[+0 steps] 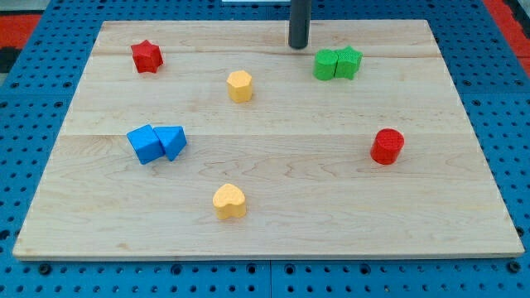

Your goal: Slide the yellow hexagon towards the center of the board

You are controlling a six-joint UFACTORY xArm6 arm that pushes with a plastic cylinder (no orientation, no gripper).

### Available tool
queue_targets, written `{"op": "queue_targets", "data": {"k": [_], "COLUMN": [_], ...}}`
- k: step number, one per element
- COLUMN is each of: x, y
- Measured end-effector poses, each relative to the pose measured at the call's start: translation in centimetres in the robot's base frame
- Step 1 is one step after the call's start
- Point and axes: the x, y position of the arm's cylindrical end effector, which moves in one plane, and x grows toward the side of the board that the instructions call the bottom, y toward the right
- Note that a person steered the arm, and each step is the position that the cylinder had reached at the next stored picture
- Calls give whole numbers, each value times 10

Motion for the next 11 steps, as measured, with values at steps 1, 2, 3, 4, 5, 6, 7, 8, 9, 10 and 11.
{"op": "queue_targets", "data": {"k": [1,2,3,4,5,6,7,8,9,10,11], "x": [22,22,22,48,96,101,83,87,114,115,115], "y": [-7,-37,-71,-112,-105,-65,-63,-45,-23,2,48]}}
